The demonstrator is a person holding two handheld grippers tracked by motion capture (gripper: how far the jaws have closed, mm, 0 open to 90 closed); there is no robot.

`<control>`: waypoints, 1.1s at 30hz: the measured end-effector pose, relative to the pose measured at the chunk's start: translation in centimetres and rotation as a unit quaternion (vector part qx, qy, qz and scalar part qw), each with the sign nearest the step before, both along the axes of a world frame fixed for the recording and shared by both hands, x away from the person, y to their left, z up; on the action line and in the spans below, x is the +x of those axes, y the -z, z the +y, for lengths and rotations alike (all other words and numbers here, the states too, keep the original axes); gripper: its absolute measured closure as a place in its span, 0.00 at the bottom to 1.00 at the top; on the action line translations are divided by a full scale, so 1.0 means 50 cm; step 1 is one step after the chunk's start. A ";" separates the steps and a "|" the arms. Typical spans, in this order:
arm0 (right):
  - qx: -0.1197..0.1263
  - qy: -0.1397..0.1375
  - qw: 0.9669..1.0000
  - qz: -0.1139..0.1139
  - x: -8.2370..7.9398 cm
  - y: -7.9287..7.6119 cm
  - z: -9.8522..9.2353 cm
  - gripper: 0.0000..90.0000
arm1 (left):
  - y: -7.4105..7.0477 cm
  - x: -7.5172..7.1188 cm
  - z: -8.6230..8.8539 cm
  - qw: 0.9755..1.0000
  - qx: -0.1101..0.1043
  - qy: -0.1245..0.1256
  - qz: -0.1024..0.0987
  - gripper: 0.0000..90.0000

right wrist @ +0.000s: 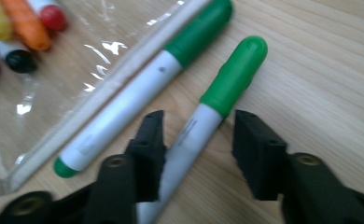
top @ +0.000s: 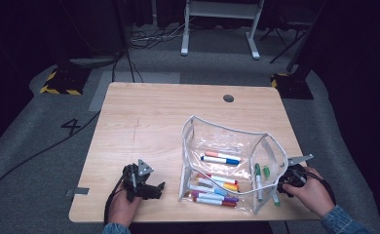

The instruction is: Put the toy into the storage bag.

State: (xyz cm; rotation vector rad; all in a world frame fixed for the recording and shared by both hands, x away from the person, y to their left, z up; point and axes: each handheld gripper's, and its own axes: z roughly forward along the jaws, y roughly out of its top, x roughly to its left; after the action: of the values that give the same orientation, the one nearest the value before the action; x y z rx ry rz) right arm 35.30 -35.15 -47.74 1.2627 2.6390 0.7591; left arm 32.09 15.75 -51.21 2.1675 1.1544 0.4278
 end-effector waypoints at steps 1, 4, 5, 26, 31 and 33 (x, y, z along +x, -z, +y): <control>0.000 0.000 1.000 0.000 0.000 0.000 0.000 0.69 | 0.000 0.000 0.000 1.000 0.000 0.000 0.000 0.00; -0.031 0.026 0.999 -0.003 0.006 -0.004 -0.016 0.85 | 0.000 0.000 0.000 1.000 0.001 0.000 0.000 0.00; -0.030 0.032 0.999 -0.002 0.008 -0.004 -0.019 0.86 | 0.000 0.000 0.000 1.000 0.001 0.000 0.000 0.00; 0.010 0.018 0.999 -0.026 0.013 -0.153 -0.046 0.86 | 0.000 -0.003 -0.001 1.000 0.000 -0.004 0.000 0.00; 0.015 0.007 0.999 -0.035 0.012 -0.208 -0.043 0.86 | 0.000 -0.003 -0.001 1.000 -0.002 -0.005 0.001 0.00; 0.014 0.003 0.999 -0.038 0.012 -0.219 -0.042 0.86 | 0.000 -0.003 -0.001 1.000 0.000 -0.004 0.000 0.00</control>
State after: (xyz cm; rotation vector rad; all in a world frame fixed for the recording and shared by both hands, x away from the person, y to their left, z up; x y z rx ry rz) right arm 35.91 -37.26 -36.79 1.2219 2.5716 0.8305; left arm 31.93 15.71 -51.21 2.1639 1.1628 0.4298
